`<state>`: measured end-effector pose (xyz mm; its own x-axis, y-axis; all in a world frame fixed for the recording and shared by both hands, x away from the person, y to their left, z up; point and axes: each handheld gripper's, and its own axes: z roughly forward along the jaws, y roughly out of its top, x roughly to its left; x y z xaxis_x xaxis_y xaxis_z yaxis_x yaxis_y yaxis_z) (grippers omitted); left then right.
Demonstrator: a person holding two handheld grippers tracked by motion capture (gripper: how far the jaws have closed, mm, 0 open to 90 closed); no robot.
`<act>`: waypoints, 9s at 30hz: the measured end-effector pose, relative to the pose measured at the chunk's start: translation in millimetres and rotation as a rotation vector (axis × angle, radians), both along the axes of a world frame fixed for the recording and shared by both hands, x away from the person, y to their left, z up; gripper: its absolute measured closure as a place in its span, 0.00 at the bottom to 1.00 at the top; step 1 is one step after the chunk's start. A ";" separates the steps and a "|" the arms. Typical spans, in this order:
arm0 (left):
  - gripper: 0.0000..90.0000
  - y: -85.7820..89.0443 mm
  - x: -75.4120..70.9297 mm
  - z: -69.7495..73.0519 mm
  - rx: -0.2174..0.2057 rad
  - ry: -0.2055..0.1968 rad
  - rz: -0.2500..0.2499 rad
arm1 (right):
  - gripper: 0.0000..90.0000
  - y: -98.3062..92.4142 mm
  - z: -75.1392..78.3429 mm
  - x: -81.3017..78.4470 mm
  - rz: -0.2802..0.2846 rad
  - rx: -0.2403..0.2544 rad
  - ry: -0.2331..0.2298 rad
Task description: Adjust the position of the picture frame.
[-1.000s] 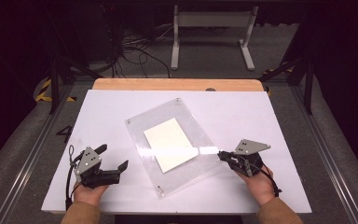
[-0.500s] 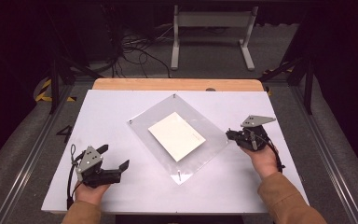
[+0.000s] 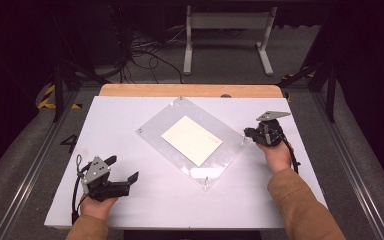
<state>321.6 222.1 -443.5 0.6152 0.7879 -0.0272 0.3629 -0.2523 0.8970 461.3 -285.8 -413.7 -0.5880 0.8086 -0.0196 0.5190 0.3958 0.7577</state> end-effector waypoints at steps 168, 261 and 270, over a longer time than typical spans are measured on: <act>0.93 -88.7 115.2 14.6 0.401 0.284 -0.259 | 0.93 -4.4 -10.2 -118.5 0.116 0.114 -0.066; 0.93 -208.2 -37.3 -0.5 0.359 0.231 -0.757 | 0.86 -29.4 -13.5 -111.9 0.112 0.083 0.033; 0.81 -187.4 -21.6 15.7 0.233 0.269 -0.746 | 0.87 -22.1 -22.6 -113.7 0.120 0.088 0.067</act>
<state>300.0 34.6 -427.8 0.9747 0.1785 -0.1347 0.2211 -0.6804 0.6986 347.6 -307.9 -436.3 -0.6780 0.7294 0.0909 0.5225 0.3913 0.7576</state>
